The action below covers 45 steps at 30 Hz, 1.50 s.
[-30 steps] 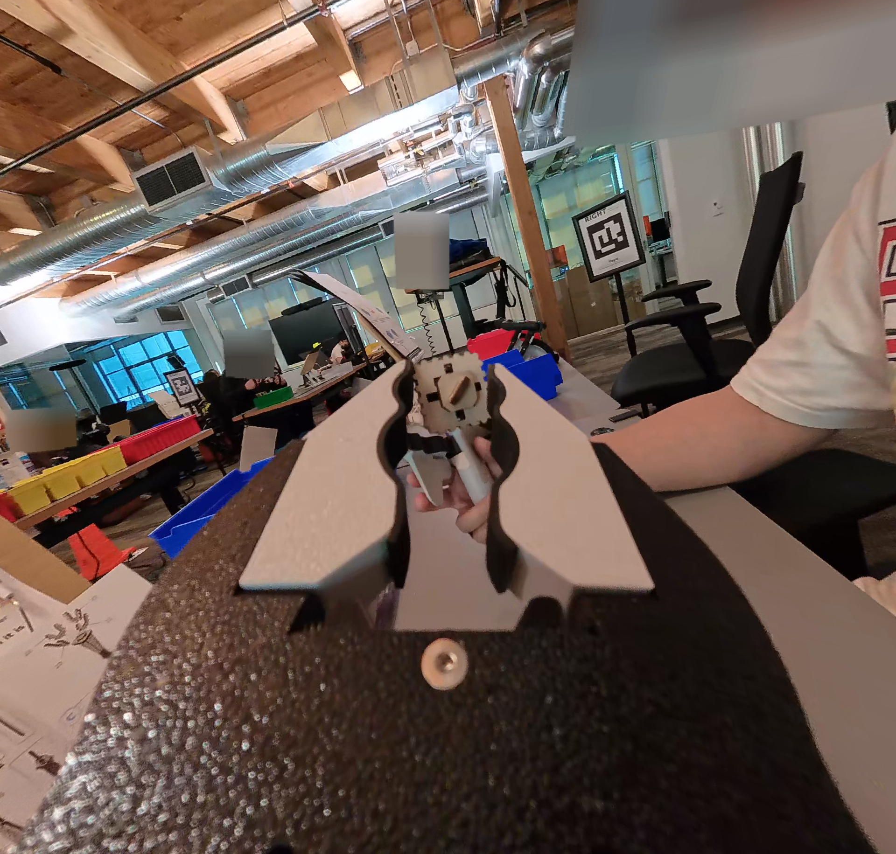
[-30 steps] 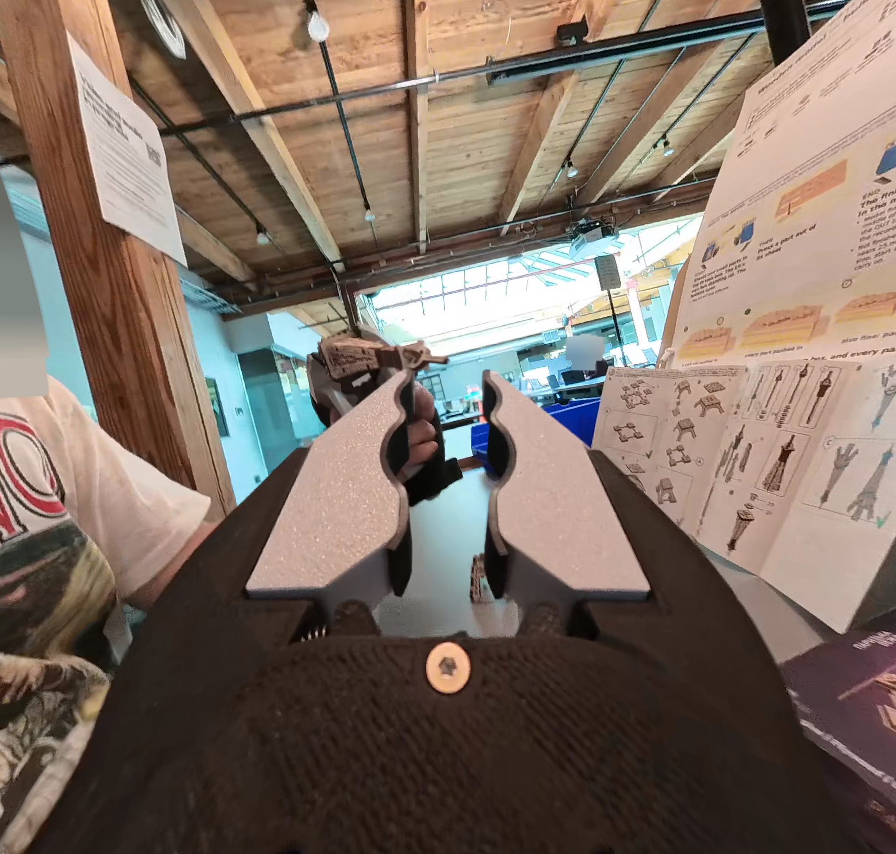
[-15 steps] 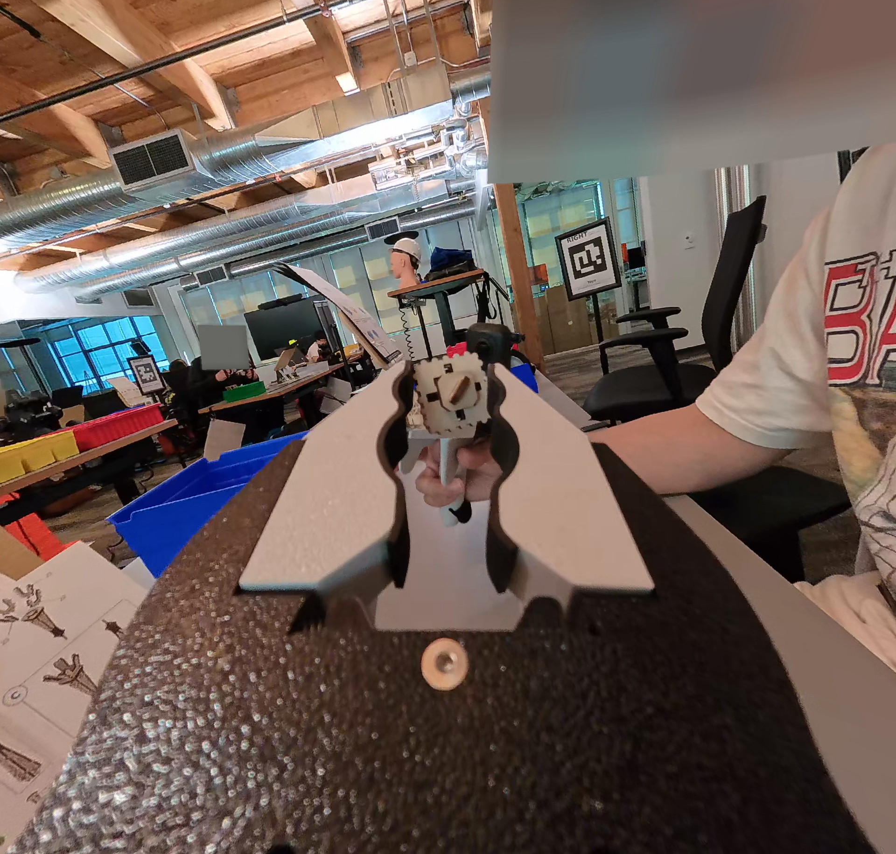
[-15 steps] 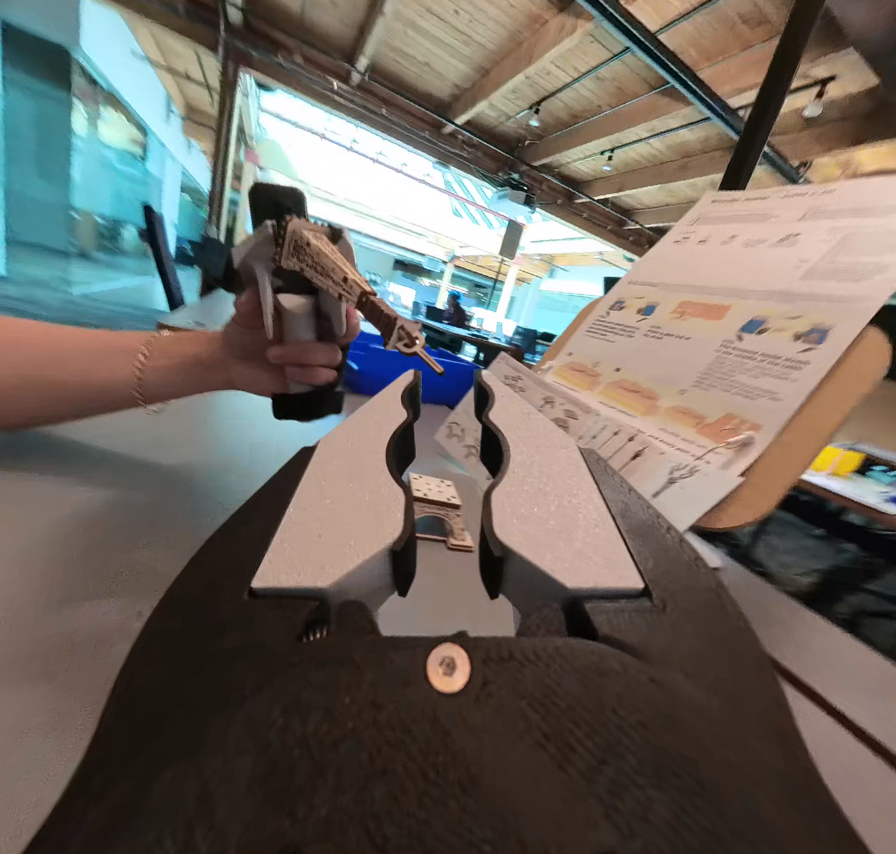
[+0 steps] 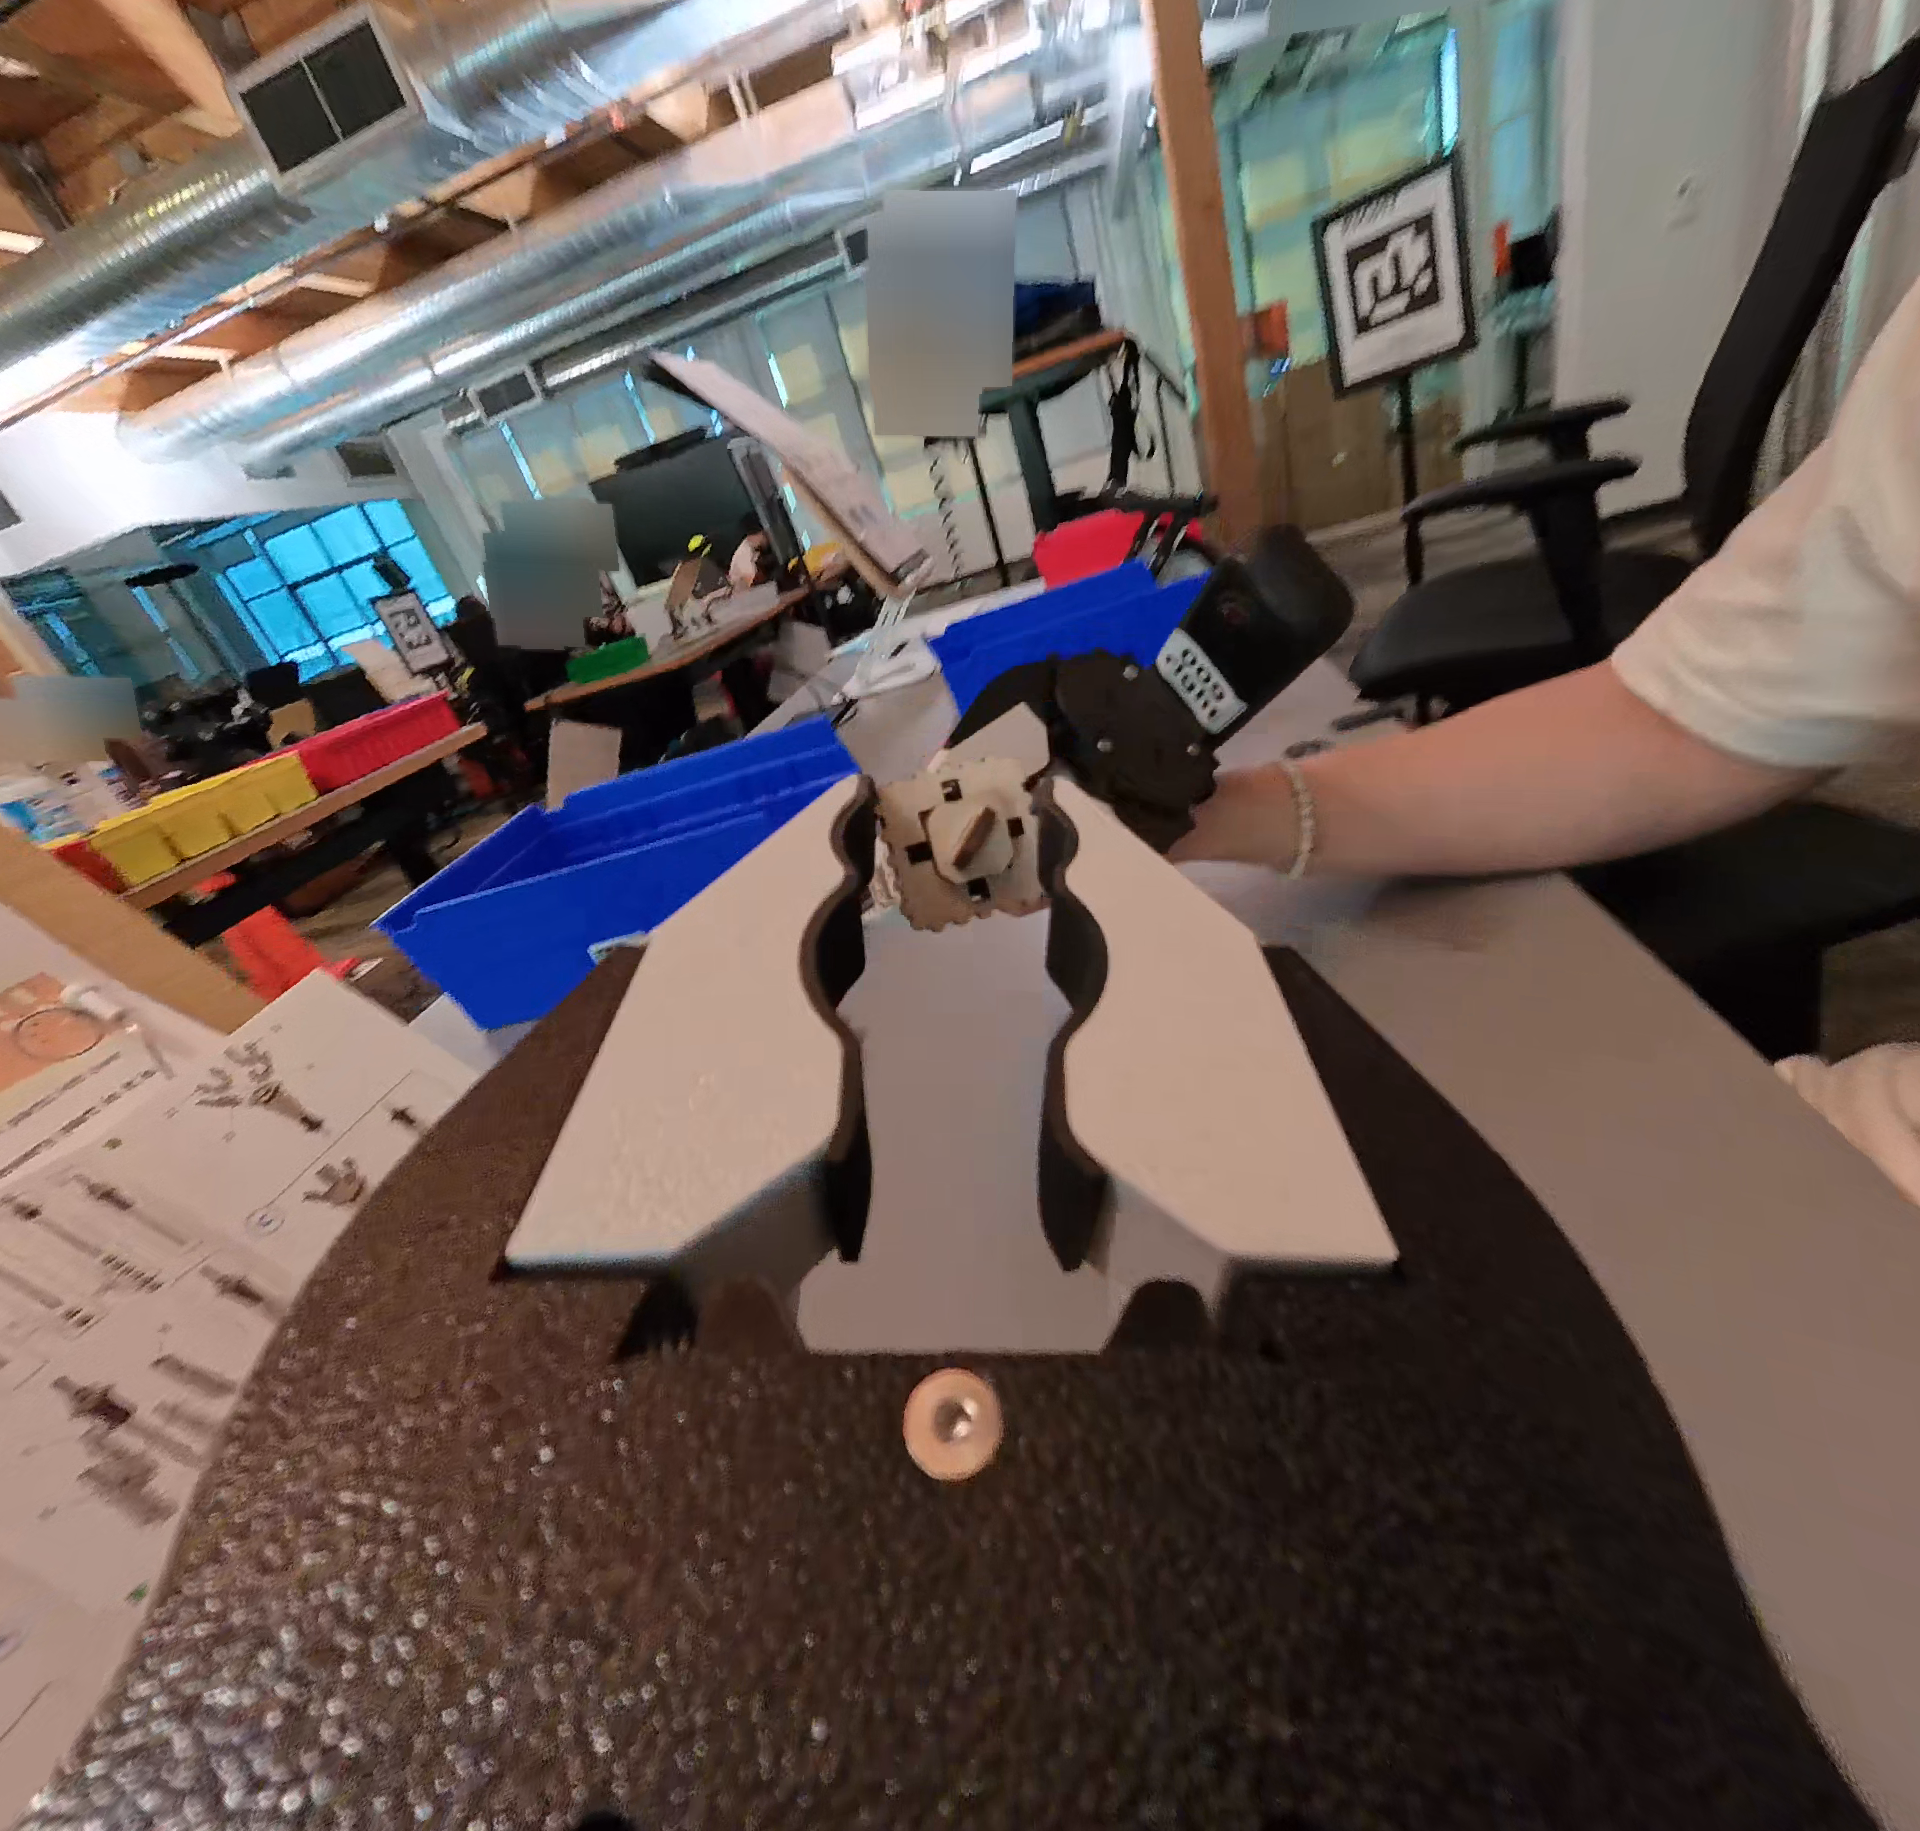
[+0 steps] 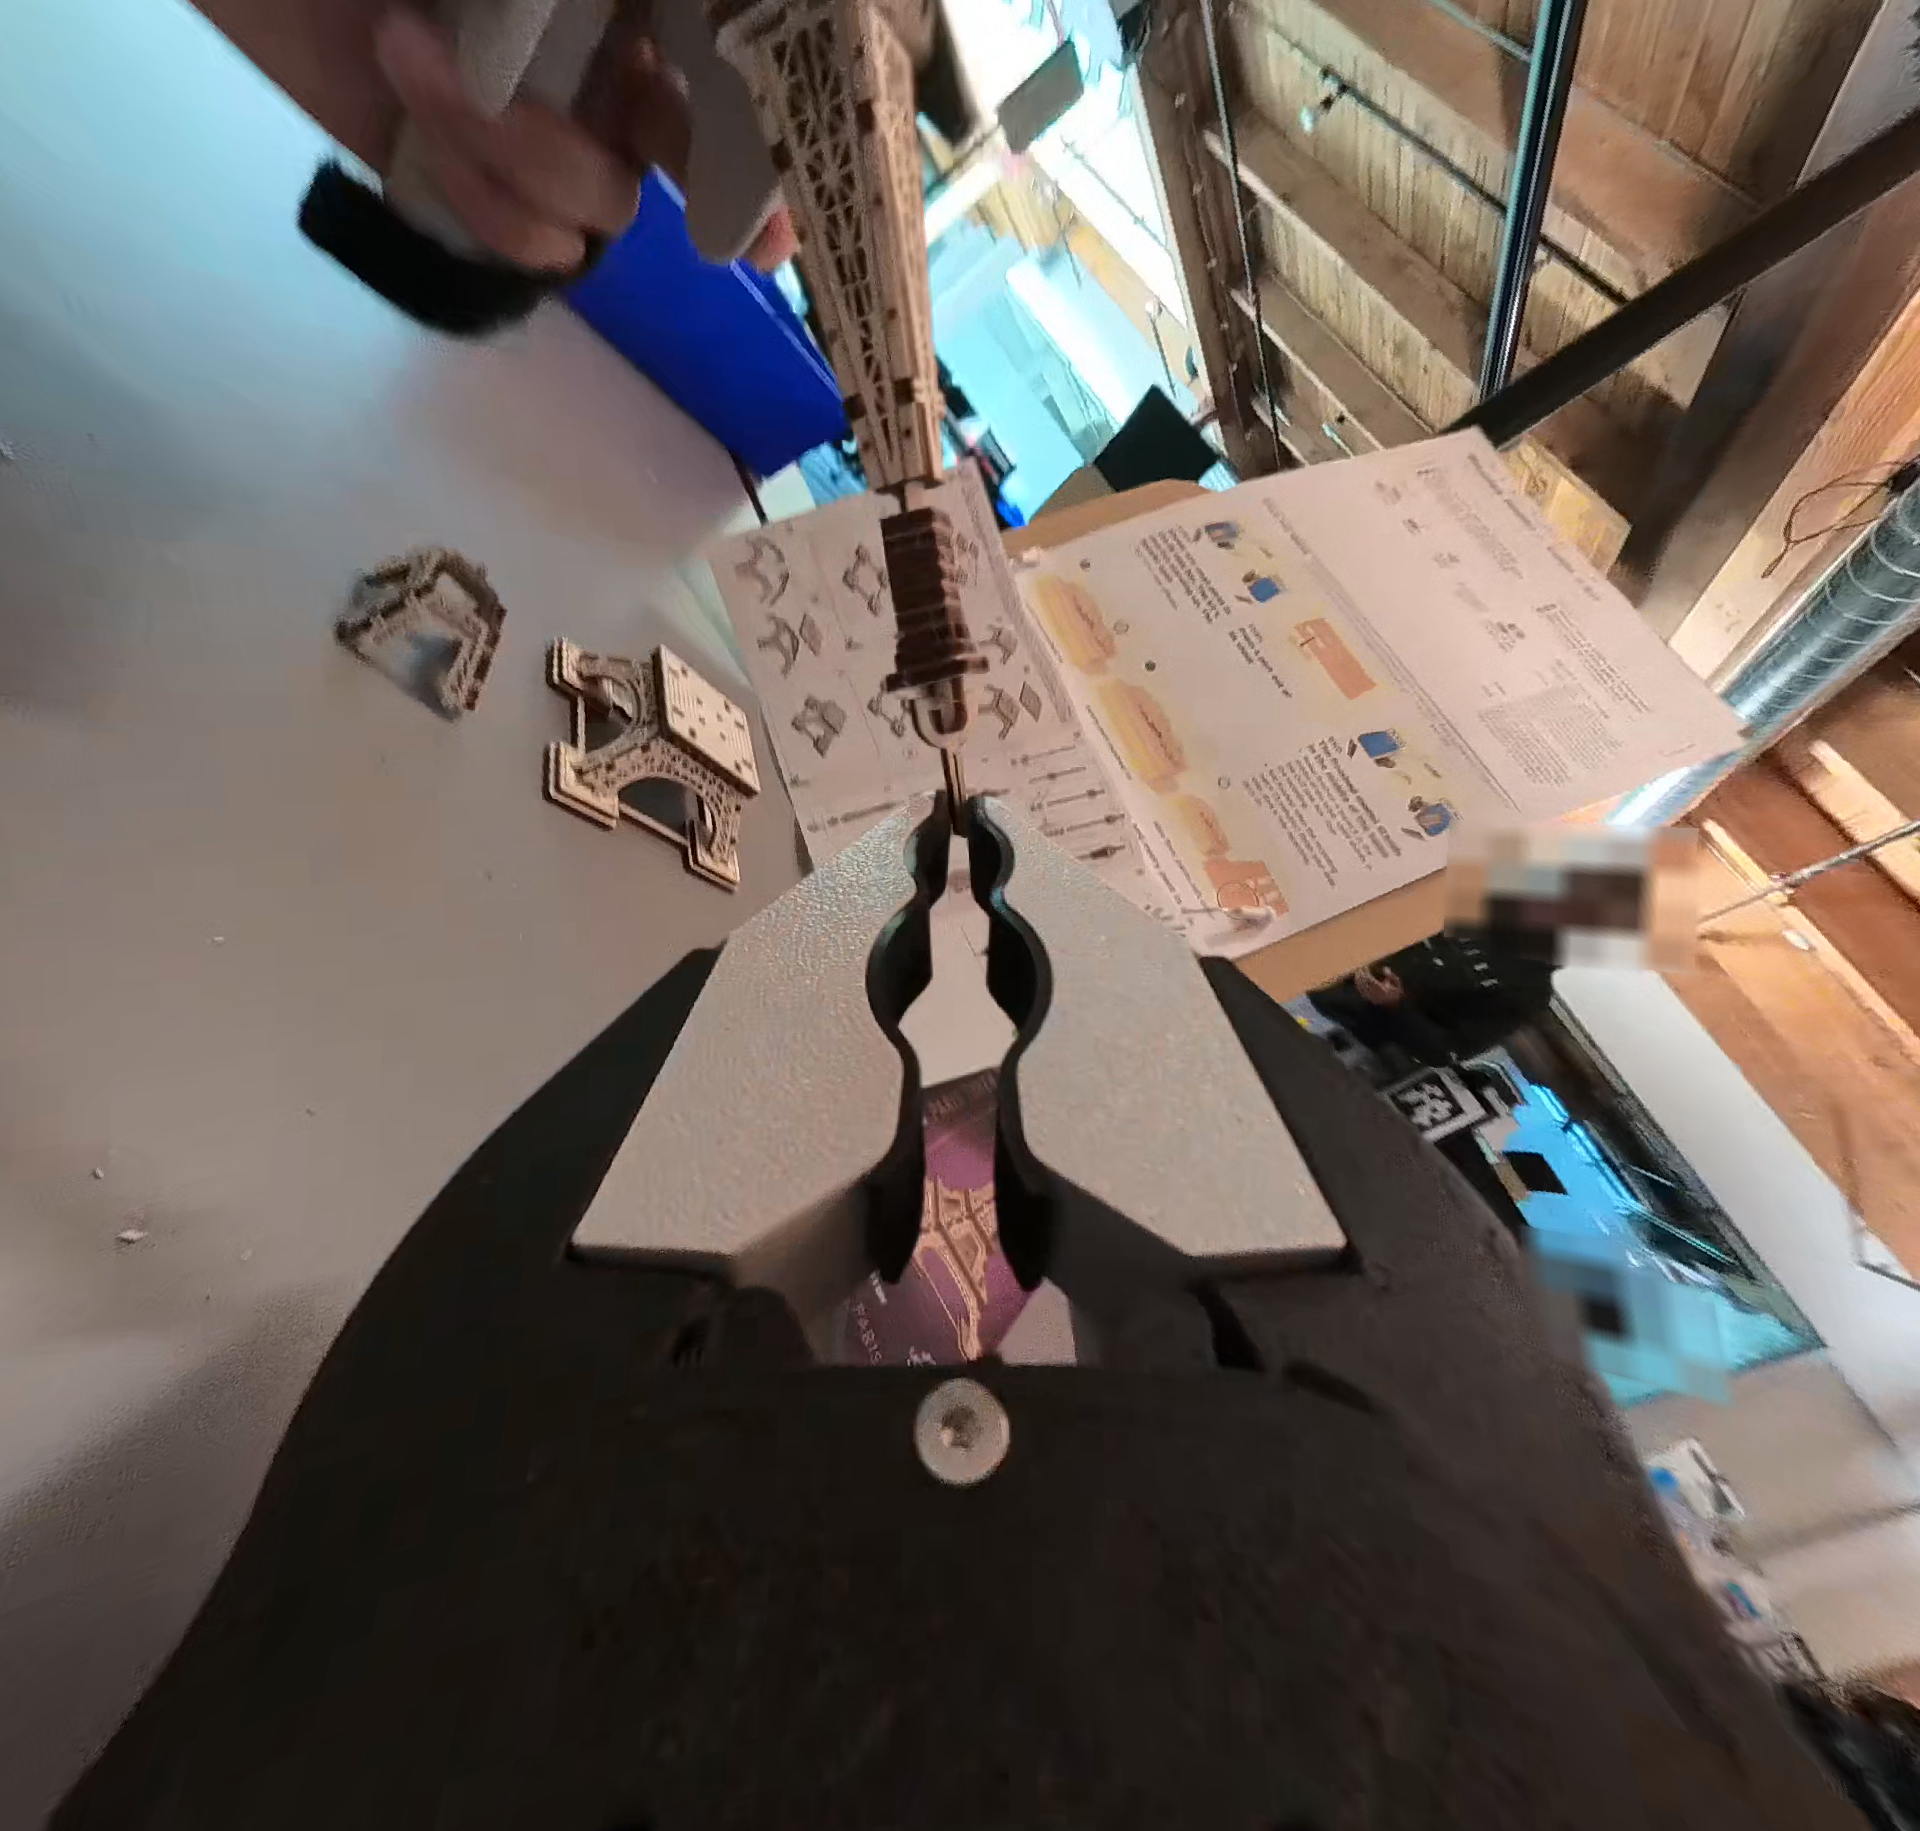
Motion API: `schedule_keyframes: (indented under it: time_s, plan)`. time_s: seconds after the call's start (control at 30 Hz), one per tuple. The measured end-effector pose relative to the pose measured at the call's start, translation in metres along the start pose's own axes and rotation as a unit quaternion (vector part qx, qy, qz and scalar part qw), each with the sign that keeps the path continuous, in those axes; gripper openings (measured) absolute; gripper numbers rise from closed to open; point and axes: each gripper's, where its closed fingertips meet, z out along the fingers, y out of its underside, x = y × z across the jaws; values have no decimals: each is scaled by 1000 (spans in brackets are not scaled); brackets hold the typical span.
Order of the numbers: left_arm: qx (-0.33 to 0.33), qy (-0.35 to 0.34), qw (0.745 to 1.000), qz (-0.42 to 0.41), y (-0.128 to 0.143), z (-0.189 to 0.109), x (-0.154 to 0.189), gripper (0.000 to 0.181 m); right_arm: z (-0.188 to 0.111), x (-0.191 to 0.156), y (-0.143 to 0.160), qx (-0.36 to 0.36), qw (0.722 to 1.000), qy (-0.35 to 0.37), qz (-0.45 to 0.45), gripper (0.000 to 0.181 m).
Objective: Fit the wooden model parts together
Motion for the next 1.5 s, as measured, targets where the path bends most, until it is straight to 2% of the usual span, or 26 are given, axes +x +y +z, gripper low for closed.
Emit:
schedule_keyframes:
  time_s: [0.13, 0.2, 0.27, 0.37, 0.5, 0.63, 0.73, 0.9, 1.03, 1.33, 1.43, 1.5]
  plan:
    - [-55, -66, 995, 46, 8, -11, -14, 29, 7, -3, 5, -26, 1000, 15, 1, 0]
    - [-104, -107, 986, 69, 18, -20, -24, 28, 9, 1, 5, -36, 999, 35, -3, 0]
    - [-130, -113, 982, 80, 24, -26, -25, 28, 12, -2, 5, -46, 998, 38, -19, 0]
    - [-131, -105, 984, 55, 28, -31, -21, 31, 16, -11, 2, -43, 998, 32, -43, 0]
    - [-180, -129, 974, 49, 46, -43, -28, 42, 15, -12, 8, -62, 994, 27, -84, 0]
    - [-243, -139, 959, 43, 60, -49, -28, 55, 6, 1, 30, -120, 980, 36, -153, 0]
    - [-260, -144, 954, 40, 65, -52, -28, 53, -1, 7, 54, -168, 970, 27, -173, 0]
    - [-293, -168, 941, 26, 86, -63, -37, 46, -4, -13, 87, -224, 963, -43, -145, 1]
    - [-302, -175, 937, 13, 100, -74, -39, 45, -9, -31, 106, -255, 954, -102, -118, 2]
    - [-278, -206, 938, -33, 115, -98, -49, 42, -18, -38, 124, -269, 951, -127, -89, 3]
    - [-266, -218, 938, -50, 116, -103, -55, 42, -25, -40, 130, -273, 949, -142, -64, 28]
    - [-256, -220, 939, -63, 117, -105, -56, 42, -29, -36, 127, -262, 954, -143, -30, 32]
